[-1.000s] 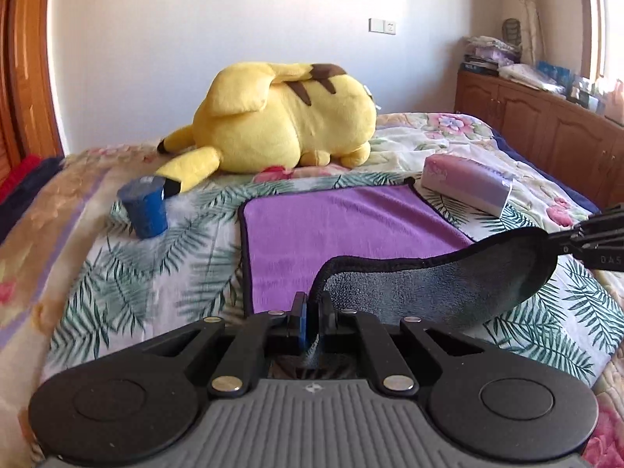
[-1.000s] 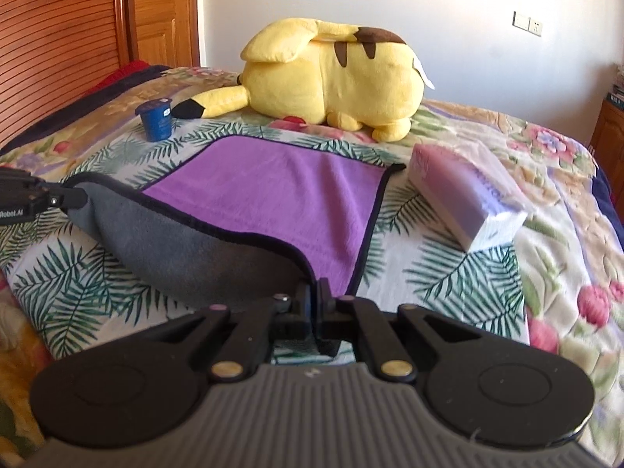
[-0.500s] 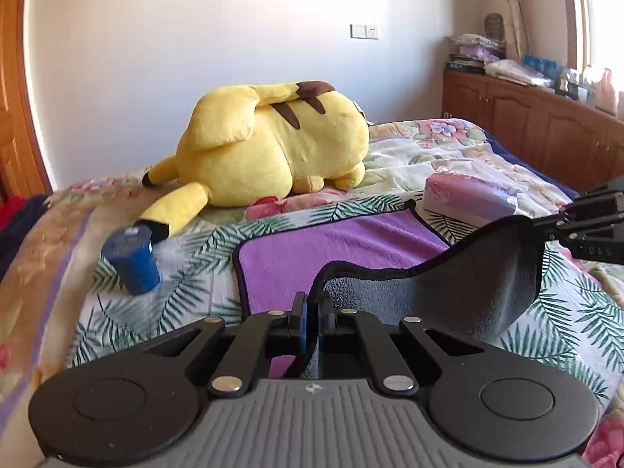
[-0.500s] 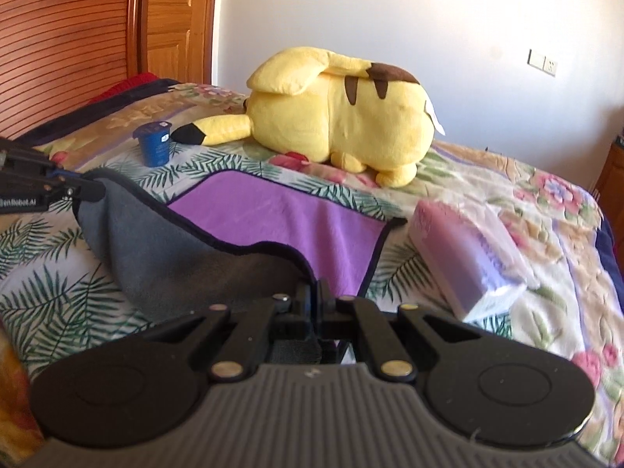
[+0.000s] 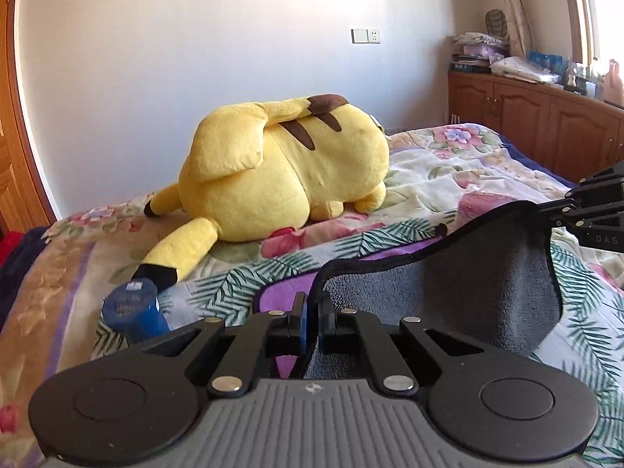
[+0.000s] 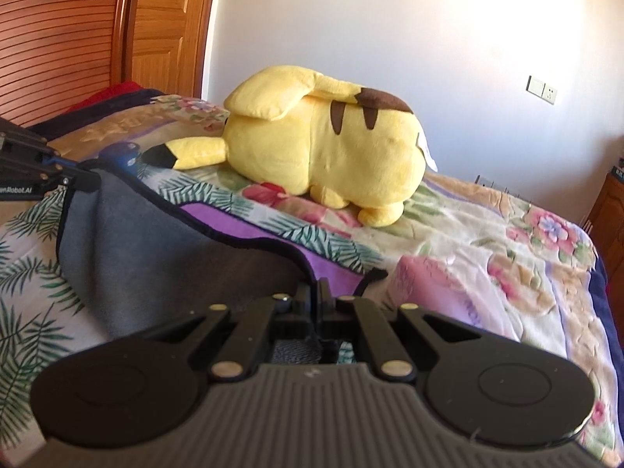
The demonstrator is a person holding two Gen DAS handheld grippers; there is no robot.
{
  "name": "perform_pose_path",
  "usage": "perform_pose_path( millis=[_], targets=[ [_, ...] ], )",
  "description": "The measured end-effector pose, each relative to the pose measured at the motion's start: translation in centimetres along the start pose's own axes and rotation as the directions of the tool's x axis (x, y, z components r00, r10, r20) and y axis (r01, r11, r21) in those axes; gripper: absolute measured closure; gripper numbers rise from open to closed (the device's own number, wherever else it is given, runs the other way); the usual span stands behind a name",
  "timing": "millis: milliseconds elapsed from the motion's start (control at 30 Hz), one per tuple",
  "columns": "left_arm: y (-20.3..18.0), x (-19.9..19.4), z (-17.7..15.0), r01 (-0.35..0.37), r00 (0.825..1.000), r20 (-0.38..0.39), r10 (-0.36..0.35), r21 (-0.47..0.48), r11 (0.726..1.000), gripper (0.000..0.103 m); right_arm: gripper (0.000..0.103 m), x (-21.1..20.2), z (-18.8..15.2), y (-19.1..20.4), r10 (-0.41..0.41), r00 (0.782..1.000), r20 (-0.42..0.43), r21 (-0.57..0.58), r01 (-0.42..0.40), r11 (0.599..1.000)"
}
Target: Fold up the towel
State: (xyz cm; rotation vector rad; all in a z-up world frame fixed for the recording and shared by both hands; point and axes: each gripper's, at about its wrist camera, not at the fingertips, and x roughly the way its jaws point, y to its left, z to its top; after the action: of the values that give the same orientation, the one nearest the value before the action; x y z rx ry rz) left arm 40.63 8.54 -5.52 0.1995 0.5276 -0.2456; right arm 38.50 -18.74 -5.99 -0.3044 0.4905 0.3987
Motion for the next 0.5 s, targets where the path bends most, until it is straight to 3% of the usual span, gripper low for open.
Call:
perform_pose_path(
  millis=[500],
  targets=[
    [1.1,5.2,3.1,-0.058,0.998,0.037,0.057,0.028,0.998,0.103,0.1,3.9,1.5,-2.3,-0.062,0.998,0.033,-0.003,0.062,0.998]
  ],
)
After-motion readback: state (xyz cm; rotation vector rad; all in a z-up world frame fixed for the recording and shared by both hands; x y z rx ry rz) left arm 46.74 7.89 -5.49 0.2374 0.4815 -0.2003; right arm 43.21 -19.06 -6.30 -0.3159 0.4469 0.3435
